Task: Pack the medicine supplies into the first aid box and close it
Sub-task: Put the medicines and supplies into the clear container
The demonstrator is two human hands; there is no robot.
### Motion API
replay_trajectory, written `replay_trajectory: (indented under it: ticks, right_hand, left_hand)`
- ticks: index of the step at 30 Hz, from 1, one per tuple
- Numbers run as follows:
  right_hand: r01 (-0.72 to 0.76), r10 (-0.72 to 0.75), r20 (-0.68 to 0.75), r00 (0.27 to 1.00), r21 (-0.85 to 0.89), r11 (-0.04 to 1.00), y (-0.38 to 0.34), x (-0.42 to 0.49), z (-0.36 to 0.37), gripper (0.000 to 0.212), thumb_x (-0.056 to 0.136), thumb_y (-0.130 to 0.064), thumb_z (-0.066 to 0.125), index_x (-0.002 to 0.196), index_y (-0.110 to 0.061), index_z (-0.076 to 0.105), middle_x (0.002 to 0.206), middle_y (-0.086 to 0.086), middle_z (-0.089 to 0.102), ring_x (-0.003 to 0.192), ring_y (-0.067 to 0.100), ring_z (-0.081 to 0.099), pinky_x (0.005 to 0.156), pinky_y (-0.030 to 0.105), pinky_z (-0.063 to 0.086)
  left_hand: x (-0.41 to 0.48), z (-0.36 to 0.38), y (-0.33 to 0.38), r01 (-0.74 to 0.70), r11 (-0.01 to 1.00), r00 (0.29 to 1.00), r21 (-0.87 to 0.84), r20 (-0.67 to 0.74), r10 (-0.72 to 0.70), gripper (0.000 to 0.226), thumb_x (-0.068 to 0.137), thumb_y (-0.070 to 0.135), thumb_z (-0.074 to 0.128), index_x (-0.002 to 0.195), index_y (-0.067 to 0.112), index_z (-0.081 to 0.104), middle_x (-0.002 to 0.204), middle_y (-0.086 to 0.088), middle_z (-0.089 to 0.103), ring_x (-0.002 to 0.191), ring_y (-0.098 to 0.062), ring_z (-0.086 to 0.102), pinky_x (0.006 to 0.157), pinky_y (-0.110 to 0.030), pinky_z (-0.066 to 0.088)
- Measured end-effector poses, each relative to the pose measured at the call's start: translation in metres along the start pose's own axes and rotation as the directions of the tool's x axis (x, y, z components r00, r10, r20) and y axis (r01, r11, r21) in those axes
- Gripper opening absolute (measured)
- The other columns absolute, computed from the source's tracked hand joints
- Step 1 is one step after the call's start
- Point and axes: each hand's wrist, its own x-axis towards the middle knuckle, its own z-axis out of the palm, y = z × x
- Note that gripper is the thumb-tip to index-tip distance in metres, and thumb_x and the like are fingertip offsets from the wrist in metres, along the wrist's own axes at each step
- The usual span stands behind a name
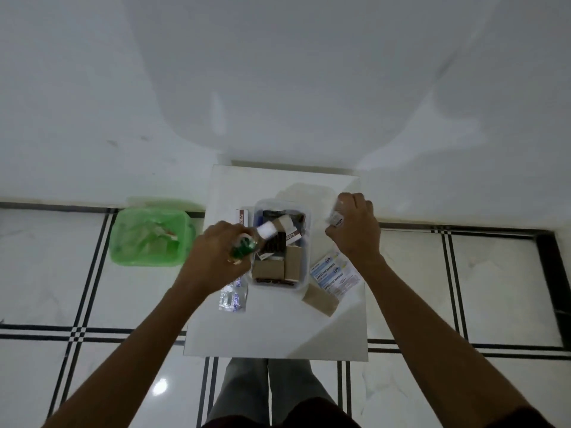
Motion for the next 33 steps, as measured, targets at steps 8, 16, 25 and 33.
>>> replay_trajectory:
  ticks: [8,16,25,33]
  right_hand:
    - [0.234,-0.263,0.040,0.964,0.342,0.910,-0.063,-0.003,-0.017,0.059,0.061,-0.022,0.075,0.116,-0.015,0.055,0.114,0.006,0.059,0.100,0.025,0.053,0.075,0.038,0.049]
    - [0.294,-0.284,0.164,0.945,-0.040,0.955,-0.082,-0.013,0.037,0.039,0.064,-0.023,0.065,0.103,-0.024,0.060,0.100,-0.003,0.064,0.092,0.021,0.060,0.078,0.038,0.019]
    - [0.311,-0.309,0.073,0.948,-0.027,0.950,-0.072,-0.029,0.049,0.040,0.062,-0.026,0.072,0.102,-0.022,0.063,0.103,-0.004,0.069,0.095,0.019,0.064,0.082,0.039,0.022]
    - [-0.198,0.256,-0.050,0.965,0.501,0.843,-0.050,-0.060,0.026,0.027,0.080,-0.017,0.068,0.106,-0.015,0.064,0.109,0.002,0.066,0.103,0.021,0.058,0.089,0.040,0.044]
  left_hand:
    - [0.019,0.040,0.024,-0.333,0.894,0.909,0.299,0.353,0.220,0.051,0.072,0.040,0.071,0.118,0.018,0.062,0.128,-0.004,0.060,0.125,-0.028,0.050,0.101,-0.072,0.017]
    - [0.015,0.055,0.011,-0.234,0.933,0.907,0.275,0.407,0.108,0.041,0.081,0.032,0.062,0.121,0.035,0.058,0.127,0.012,0.062,0.129,-0.017,0.044,0.106,-0.072,0.003]
    - [0.006,0.043,-0.004,-0.105,0.982,0.957,-0.158,-0.284,0.056,0.013,0.081,0.020,0.062,0.084,0.012,0.072,0.082,-0.002,0.074,0.076,-0.020,0.065,0.079,-0.036,0.050]
    - [0.049,0.035,-0.033,0.535,0.765,0.769,-0.360,-0.168,-0.617,0.021,0.081,0.014,0.064,0.094,-0.002,0.071,0.091,-0.016,0.073,0.081,-0.024,0.065,0.075,-0.026,0.043]
